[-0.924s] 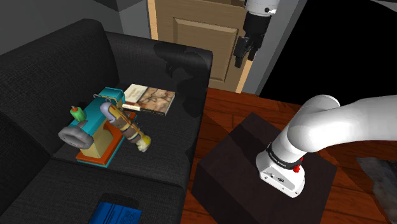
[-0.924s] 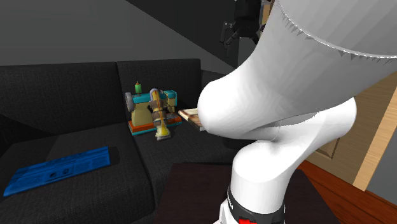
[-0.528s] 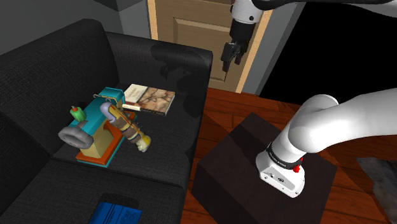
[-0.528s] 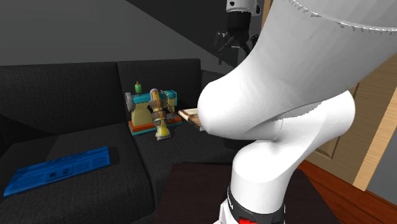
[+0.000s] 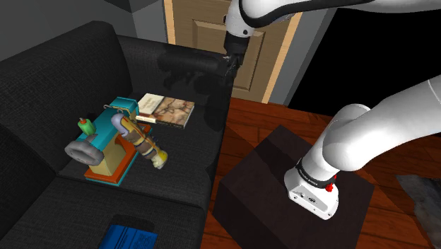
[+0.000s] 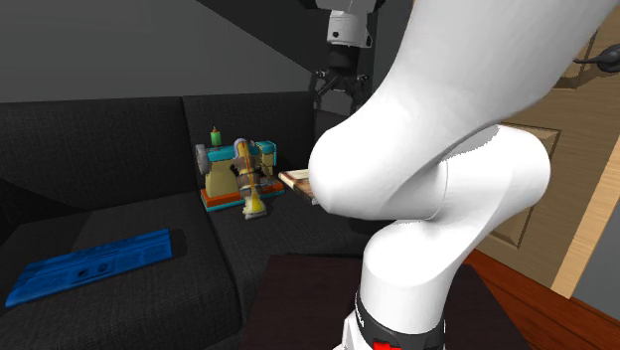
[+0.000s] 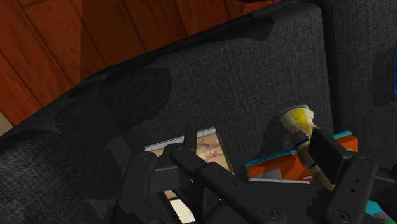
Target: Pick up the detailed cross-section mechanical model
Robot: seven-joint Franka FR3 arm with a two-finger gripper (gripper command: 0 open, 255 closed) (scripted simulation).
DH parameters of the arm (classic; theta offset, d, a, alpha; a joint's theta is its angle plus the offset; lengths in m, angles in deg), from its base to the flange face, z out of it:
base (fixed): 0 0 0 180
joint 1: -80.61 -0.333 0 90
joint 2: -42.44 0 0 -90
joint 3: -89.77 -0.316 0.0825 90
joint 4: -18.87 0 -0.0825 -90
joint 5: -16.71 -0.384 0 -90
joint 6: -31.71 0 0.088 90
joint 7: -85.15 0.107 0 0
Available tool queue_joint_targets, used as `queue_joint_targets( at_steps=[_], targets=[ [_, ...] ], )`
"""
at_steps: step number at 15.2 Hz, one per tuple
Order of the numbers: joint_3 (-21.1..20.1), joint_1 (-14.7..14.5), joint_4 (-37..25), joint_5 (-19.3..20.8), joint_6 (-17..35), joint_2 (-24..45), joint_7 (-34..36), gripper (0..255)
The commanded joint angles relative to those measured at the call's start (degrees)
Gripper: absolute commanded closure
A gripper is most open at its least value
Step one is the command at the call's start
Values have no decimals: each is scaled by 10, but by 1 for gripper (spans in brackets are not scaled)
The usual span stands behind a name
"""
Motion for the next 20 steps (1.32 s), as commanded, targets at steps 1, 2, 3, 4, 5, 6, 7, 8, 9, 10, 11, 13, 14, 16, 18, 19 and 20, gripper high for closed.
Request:
queue_joint_targets(
  at_steps=[1,2,3,4,5,6,7,8,9,10,11,13,14,16,18,19,20],
  targets=[
    [-6,-10,-10,-9,36,37,-11,0],
    [-9,-15,-18,-13,51,55,-16,0],
    [-13,-20,-26,-16,64,73,-21,0],
    [-16,-25,-34,-20,77,90,-26,0],
    [-19,-29,-44,-23,90,108,-31,0],
    [-23,-34,-54,-26,102,126,-36,0],
    [-26,-38,-64,-29,113,144,-41,0],
    [-30,-43,-75,-32,124,161,-45,0],
    [-33,-47,-86,-34,135,179,-50,0],
    [-37,-51,-98,-36,144,196,-55,0],
    [-40,-55,-111,-38,154,214,-59,0],
    [-48,-63,-137,-41,171,249,-67,0],
    [-52,-67,-151,-41,178,266,-71,0],
    [-59,-74,-181,-42,192,301,-79,0],
    [-67,-82,-212,-40,204,335,-85,0],
    [-71,-86,-228,-39,209,353,-88,0],
    [-74,-90,-245,-37,214,370,-91,0]
  ],
)
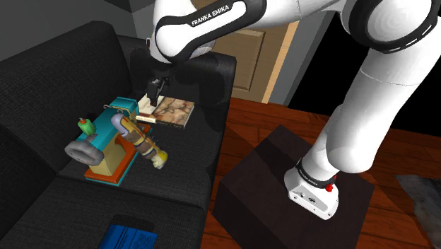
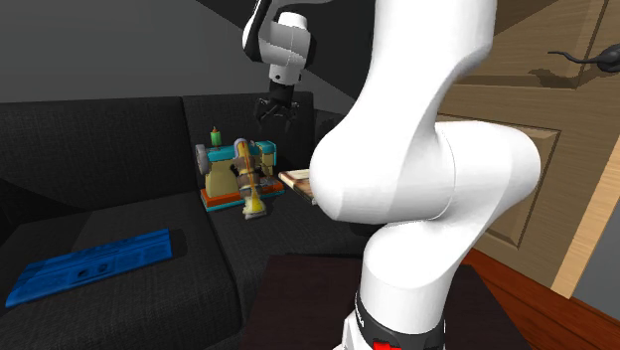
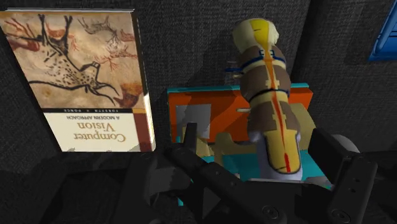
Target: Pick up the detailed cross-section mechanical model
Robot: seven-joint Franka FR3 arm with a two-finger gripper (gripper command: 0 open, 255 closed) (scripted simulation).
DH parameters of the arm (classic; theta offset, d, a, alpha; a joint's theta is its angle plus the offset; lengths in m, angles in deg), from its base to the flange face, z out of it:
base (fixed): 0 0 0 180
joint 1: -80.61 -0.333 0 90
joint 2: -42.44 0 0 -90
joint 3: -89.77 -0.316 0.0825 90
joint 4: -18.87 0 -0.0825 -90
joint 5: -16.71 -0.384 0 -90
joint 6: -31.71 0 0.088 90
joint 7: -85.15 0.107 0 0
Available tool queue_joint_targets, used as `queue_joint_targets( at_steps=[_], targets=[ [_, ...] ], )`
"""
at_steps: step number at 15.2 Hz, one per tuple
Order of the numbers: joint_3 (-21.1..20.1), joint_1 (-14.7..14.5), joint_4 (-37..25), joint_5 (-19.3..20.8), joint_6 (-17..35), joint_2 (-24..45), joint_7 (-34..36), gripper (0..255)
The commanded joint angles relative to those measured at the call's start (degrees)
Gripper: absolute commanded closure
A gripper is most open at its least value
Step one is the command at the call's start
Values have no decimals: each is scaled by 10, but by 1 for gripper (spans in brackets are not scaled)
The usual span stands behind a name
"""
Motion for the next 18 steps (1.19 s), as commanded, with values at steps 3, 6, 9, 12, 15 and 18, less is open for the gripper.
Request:
queue_joint_targets(
  at_steps=[3,6,9,12,15,18],
  targets=[
    [-13,-17,-71,8,17,71,-13,0],
    [-22,-32,-129,17,23,123,-19,0],
    [-30,-49,-194,29,24,176,-25,0],
    [-34,-61,-237,37,27,215,-31,0],
    [-33,-62,-228,36,45,225,-34,0],
    [-33,-62,-222,36,63,236,-37,0]
  ],
)
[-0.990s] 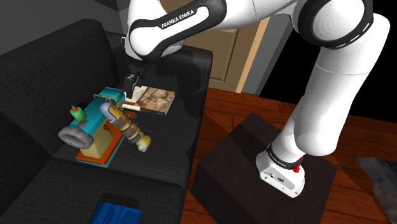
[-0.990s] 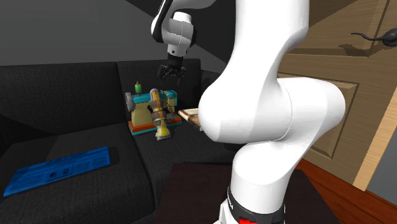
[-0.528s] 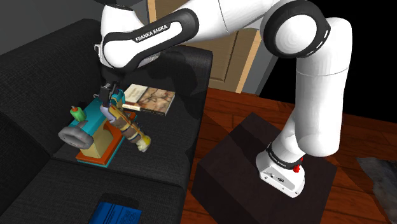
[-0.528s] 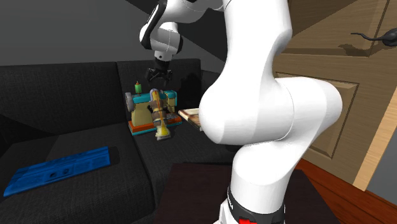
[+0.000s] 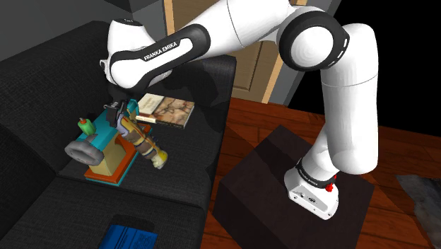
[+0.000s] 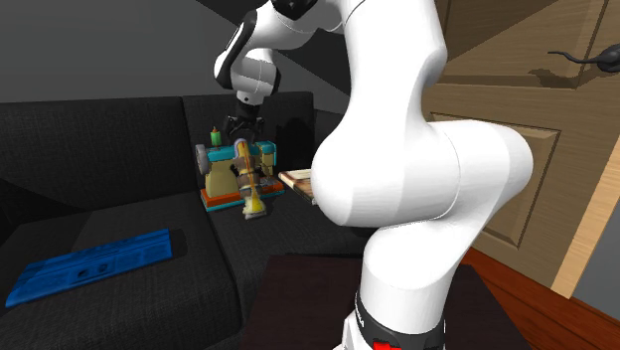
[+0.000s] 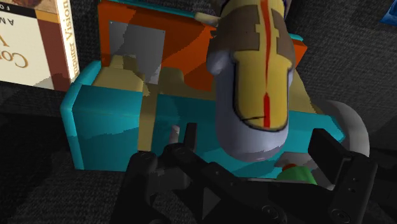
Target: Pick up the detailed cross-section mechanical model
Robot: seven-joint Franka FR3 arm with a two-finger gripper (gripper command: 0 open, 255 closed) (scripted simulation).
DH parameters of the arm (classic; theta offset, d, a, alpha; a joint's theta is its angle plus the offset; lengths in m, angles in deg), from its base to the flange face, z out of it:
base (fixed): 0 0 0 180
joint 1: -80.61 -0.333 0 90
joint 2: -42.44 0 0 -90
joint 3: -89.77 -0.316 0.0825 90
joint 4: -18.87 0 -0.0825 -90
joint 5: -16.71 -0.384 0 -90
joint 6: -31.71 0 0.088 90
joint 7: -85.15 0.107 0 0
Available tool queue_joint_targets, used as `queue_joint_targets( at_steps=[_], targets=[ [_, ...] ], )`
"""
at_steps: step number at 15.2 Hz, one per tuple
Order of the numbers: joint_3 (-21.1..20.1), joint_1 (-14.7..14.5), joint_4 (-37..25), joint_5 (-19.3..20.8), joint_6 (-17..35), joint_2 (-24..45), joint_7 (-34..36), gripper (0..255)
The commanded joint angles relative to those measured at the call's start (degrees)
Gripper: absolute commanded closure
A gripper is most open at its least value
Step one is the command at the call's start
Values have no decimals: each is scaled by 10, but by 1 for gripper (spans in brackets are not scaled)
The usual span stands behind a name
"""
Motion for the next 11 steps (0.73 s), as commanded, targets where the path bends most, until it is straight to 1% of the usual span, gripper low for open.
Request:
queue_joint_targets(
  at_steps=[1,3,4,11],
  targets=[
    [0,-2,1,1,11,9,-1,0],
    [0,-2,1,1,11,9,-1,0],
    [0,-1,2,1,11,9,-1,255],
    [0,-1,11,0,18,7,-2,255]
  ],
)
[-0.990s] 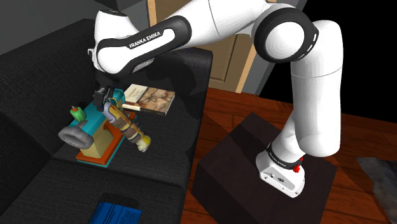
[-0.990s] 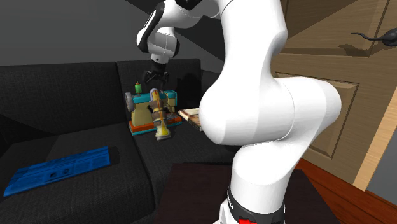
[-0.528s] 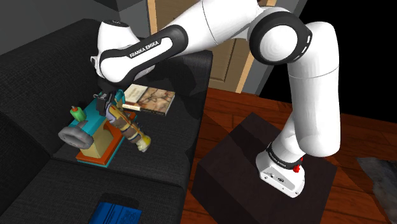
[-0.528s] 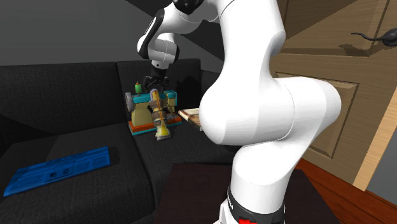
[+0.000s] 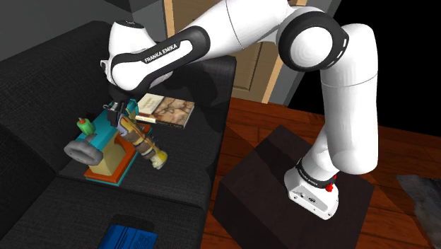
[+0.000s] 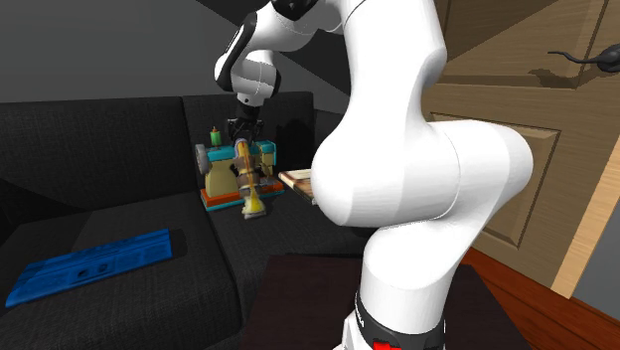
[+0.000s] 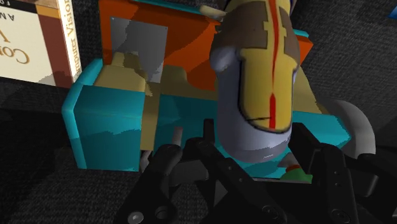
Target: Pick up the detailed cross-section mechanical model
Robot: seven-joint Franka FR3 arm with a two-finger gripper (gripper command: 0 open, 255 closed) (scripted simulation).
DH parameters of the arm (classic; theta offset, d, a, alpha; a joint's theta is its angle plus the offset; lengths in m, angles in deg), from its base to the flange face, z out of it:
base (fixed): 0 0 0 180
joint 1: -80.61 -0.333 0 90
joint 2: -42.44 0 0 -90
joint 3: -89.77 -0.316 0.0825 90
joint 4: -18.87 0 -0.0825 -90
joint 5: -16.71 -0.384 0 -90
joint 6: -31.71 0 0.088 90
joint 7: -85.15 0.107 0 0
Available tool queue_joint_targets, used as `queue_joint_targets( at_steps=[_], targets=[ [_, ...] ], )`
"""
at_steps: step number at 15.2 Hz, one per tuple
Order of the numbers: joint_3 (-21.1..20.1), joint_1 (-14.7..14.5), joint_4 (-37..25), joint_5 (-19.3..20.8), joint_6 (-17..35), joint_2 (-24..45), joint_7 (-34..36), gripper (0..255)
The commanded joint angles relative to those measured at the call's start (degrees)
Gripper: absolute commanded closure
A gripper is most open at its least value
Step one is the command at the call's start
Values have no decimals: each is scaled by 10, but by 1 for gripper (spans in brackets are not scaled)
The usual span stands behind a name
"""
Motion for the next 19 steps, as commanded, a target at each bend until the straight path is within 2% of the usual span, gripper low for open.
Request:
queue_joint_targets(
  at_steps=[1,19],
  targets=[
    [-1,-1,5,0,-3,4,0,255],
    [-1,0,-52,3,-102,-39,18,255]
  ],
)
